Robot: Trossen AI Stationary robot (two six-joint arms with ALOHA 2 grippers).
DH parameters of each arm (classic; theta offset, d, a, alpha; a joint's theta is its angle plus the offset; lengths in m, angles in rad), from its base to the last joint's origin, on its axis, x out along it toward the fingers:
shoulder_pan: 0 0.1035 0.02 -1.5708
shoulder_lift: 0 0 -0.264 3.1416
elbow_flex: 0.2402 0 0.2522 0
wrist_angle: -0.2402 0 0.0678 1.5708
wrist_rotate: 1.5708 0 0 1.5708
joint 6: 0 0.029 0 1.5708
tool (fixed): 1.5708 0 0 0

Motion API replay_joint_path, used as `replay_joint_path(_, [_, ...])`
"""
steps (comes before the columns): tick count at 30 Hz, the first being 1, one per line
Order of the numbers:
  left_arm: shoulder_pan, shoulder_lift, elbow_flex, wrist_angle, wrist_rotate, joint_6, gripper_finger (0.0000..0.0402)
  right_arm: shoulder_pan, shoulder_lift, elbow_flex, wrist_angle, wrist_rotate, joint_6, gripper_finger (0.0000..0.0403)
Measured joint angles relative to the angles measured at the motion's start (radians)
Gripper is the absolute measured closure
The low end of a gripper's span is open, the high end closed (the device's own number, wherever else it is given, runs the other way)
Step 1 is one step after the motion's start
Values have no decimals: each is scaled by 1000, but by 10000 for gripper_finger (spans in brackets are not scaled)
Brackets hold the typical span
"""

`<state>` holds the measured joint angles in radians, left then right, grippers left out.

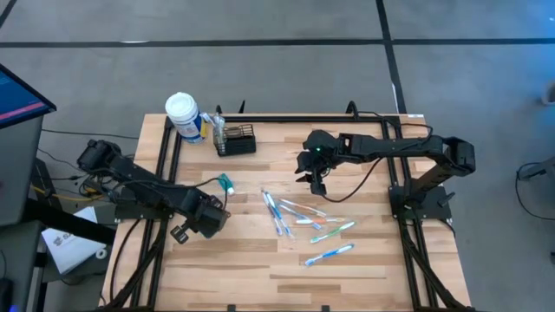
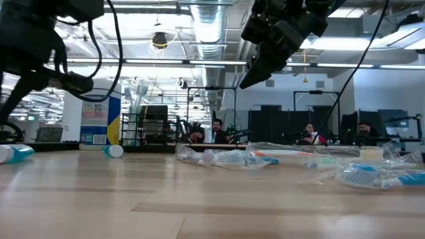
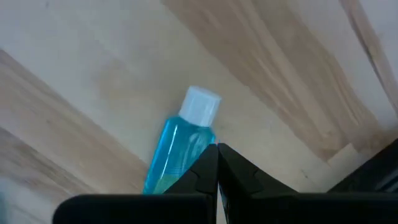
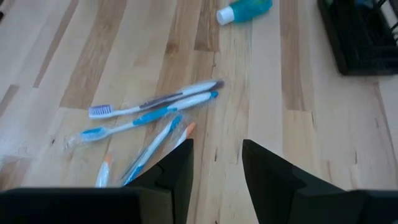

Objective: Pick & Place toothbrushing station
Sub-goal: Put the bottom blue mouthwash into the black wire organizer

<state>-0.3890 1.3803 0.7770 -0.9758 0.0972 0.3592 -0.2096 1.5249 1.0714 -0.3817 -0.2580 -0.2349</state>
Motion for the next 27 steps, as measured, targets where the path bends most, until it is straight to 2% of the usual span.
replay_joint_path(5, [-35, 4, 3, 12, -1, 0, 398, 0, 0, 0, 6, 0, 0, 275])
replay_joint_path(10, [-62, 5, 3, 21, -98, -1, 388, 0, 0, 0, 24, 0, 0, 275])
replay_joint_path(12, [-62, 5, 3, 30, -107, -1, 381, 0, 0, 0, 24, 0, 0, 275])
replay_joint_path(19, [-62, 5, 3, 56, -108, -75, 340, 0, 0, 0, 24, 1, 11, 275])
replay_joint_path(27, [-70, 5, 2, 77, -108, -73, 287, 0, 0, 0, 24, 0, 23, 275])
